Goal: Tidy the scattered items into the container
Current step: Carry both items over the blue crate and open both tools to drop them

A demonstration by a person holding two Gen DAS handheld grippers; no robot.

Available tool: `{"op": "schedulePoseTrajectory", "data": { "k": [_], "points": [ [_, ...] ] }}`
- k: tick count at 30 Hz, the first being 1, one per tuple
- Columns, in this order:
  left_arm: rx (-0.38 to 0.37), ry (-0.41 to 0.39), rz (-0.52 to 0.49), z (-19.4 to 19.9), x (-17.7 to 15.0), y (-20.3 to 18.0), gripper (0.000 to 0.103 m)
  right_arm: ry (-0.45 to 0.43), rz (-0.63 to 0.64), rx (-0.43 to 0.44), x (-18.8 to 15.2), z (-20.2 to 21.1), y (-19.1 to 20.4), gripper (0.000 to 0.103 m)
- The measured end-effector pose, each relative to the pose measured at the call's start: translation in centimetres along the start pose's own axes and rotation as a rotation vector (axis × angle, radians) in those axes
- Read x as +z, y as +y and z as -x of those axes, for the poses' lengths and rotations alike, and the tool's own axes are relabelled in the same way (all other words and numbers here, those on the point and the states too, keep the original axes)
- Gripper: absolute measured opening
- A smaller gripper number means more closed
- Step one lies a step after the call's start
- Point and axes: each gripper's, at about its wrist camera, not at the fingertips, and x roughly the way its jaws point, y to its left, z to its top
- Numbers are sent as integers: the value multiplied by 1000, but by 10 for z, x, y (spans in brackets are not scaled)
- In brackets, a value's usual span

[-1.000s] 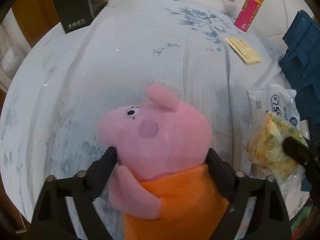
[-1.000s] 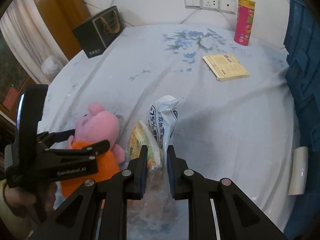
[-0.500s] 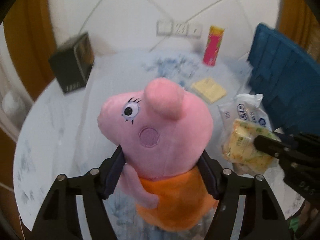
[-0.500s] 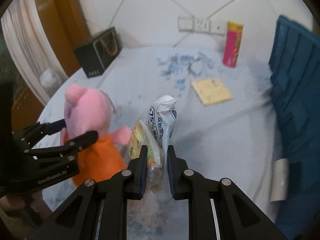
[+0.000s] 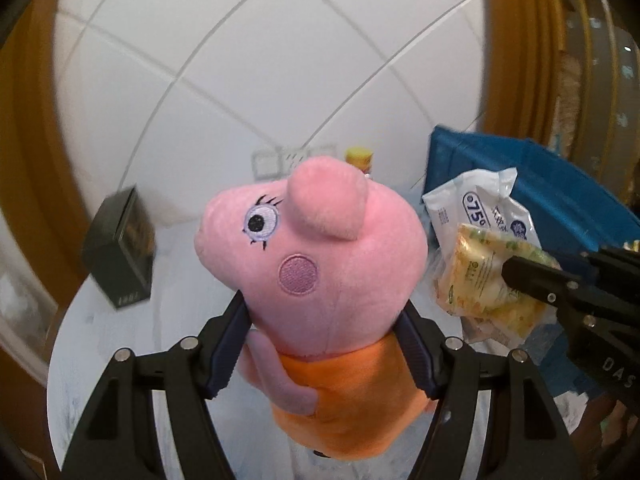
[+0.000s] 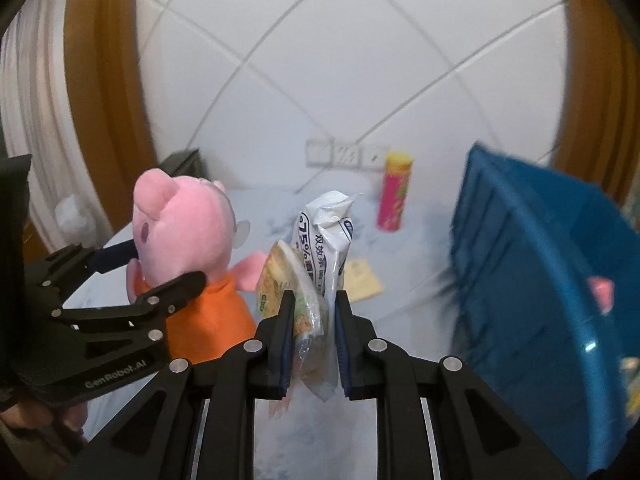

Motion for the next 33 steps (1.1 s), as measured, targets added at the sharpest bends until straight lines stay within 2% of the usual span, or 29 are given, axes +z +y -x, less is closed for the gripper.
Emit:
{"op": "schedulePoseTrajectory", "data": {
  "k": [6,10,18,24,28,31,33],
  "points": [
    [-49,-61,-34,7,52,-44,69,-85,-21,-97,28,44,-36,18],
    [-71,-111,-59,8,93,-89,69,-153,-41,-157,51,79,-80,18],
    [-137,-253,-120,25,197,-205,69,-252,-61,-302,93,153,-191,18],
    [-210,-314,-144,39,272,-294,69,-264,-70,-408,116,205,-267,18],
    [-268,-280,-176,33,286,-344,69,-244,-77,-460,118,221,-304,18],
    [-303,-205,-190,7,272,-364,70,-198,-90,-472,107,217,-325,18],
    [-326,-155,-200,-10,263,-378,75,-158,-105,-467,96,212,-338,18]
  ]
}}
